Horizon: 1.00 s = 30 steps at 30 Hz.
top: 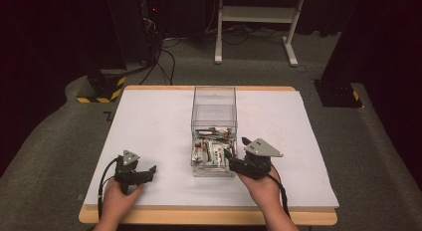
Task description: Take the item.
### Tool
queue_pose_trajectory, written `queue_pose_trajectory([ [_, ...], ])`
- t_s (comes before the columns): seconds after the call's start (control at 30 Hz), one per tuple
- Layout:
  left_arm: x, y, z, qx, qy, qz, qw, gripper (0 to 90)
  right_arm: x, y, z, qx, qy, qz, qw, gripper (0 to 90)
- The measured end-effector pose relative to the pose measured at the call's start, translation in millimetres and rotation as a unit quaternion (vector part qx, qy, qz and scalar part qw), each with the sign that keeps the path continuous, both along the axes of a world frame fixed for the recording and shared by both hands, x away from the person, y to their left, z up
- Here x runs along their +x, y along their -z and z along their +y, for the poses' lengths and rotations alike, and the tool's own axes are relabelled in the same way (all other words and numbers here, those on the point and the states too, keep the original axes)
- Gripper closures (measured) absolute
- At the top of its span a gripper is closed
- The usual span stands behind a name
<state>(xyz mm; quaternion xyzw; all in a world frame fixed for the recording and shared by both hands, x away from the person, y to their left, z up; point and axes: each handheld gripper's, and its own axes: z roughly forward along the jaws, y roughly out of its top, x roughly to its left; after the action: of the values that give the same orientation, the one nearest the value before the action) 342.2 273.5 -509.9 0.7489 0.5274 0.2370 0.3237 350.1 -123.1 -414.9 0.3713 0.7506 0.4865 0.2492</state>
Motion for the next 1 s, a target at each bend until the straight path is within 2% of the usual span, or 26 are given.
queue_pose_trajectory([
  [0.47, 0.0, 0.1, -0.2, -0.002, -0.001, -0.001, 1.0, 13.8, -4.0, 8.2, 29.6, 0.001, -0.029, 0.025, 0.9993, 34.5],
  [0.63, 0.0, 0.1, -0.2, -0.002, -0.001, -0.001, 1.0, 13.8, -6.6, 11.2, 38.1, -0.011, -0.033, 0.023, 0.9991, 35.3],
  [0.73, 0.0, 0.1, -0.2, -0.002, -0.001, -0.001, 1.0, 13.8, -7.6, 10.6, 39.2, -0.01, -0.03, 0.017, 0.9994, 36.4],
  [0.87, 0.0, 0.1, -0.2, -0.002, -0.001, -0.001, 1.0, 13.8, -8.4, 11.4, 41.3, -0.013, -0.033, 0.02, 0.9992, 36.6],
  [1.0, 0.1, 0.1, -0.2, -0.001, -0.001, -0.001, 1.0, 13.8, -9.3, 12.0, 42.6, -0.015, -0.039, 0.022, 0.9989, 40.8],
])
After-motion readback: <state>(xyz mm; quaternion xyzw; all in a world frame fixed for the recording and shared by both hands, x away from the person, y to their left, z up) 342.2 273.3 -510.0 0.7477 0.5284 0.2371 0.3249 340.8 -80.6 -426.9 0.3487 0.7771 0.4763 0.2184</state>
